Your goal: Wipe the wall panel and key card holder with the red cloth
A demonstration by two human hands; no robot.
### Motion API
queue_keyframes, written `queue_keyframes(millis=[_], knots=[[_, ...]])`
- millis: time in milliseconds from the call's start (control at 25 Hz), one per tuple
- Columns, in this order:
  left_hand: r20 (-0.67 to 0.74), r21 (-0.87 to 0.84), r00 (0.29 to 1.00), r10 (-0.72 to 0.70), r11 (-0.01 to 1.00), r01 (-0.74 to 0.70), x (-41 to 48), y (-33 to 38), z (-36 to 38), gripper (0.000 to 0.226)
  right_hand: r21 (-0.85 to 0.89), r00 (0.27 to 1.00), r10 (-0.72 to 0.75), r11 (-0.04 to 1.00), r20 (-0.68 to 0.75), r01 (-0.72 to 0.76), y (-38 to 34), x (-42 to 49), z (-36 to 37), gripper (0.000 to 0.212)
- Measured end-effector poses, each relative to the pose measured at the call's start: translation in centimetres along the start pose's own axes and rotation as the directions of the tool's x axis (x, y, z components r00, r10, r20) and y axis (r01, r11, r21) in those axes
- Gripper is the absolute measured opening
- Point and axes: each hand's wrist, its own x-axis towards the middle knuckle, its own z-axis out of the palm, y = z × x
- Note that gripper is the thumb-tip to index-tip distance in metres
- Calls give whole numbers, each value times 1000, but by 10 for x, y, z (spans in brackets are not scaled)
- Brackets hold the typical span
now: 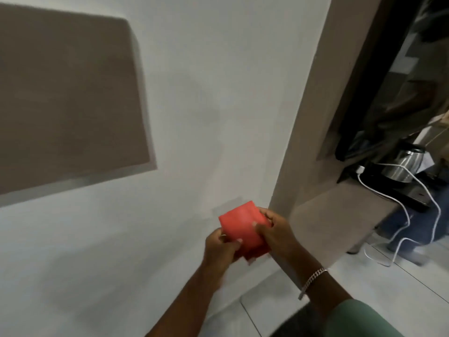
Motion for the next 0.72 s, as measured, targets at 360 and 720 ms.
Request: queue_keyframes(millis=[360,720], knots=[[267,-86,926,-269,950,301,94,-119,146,44,-377,979,142,907,-144,-187,142,98,-131,36],[362,-21,869,-336,930,368,124,-137,158,64,-494,969,99,845,-227,-202,176,128,-128,49]])
